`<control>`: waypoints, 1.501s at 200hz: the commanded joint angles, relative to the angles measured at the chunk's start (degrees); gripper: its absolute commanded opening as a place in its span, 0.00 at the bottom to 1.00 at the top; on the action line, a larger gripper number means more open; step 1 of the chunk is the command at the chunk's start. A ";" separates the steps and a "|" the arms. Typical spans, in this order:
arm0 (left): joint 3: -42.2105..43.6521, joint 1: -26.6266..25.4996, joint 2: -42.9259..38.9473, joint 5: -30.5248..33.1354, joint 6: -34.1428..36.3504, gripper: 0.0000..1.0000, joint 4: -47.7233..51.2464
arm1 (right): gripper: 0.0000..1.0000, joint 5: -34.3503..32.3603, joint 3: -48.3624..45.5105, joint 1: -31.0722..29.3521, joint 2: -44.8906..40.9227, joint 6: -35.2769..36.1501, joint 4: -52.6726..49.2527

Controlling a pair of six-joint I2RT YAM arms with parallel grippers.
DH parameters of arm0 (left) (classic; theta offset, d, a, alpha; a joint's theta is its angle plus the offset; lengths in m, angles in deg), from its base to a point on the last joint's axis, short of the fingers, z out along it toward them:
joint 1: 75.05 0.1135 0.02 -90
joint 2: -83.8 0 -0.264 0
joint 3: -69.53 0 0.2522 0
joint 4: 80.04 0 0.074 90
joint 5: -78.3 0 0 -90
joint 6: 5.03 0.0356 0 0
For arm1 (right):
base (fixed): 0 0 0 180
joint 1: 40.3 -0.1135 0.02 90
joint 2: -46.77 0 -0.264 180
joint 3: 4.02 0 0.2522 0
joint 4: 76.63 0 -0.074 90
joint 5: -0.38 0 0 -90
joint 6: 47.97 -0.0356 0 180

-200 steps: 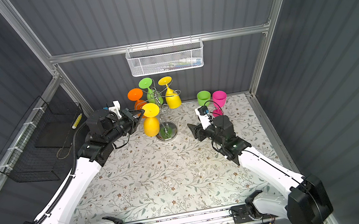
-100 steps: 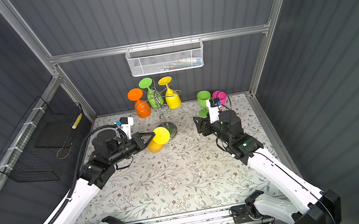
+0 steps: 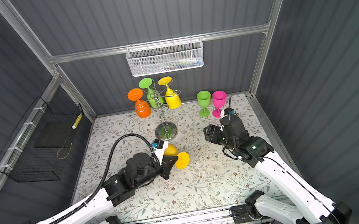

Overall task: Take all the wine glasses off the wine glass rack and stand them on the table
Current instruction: 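Carry the yellow glass toward the robot while the right gripper approaches it, then close the right gripper on the yellow glass foot beside the left gripper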

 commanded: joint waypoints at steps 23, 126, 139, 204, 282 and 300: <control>0.46 -13.58 8.01 24.66 14.57 0.00 -12.03 | 0.73 2.08 -1.47 -0.37 -3.83 -17.66 -11.55; -1.92 -21.84 24.59 38.99 25.53 0.00 -30.67 | 0.61 9.64 -5.18 -0.24 -6.20 -24.67 -19.38; -2.31 -21.98 25.76 39.37 26.18 0.00 -31.97 | 0.60 9.65 -5.78 -0.29 -6.18 -25.05 -19.05; -7.20 -22.91 32.04 40.28 30.56 0.00 -34.20 | 0.58 11.97 -7.15 -0.20 -4.44 -27.73 -16.57; -9.05 -22.95 36.34 41.47 34.50 0.00 -39.86 | 0.44 11.63 -9.86 -0.09 -6.45 -30.40 -17.11; -9.39 -23.09 36.82 41.45 35.04 0.00 -40.07 | 0.41 11.45 -10.05 -0.01 -6.81 -30.97 -16.97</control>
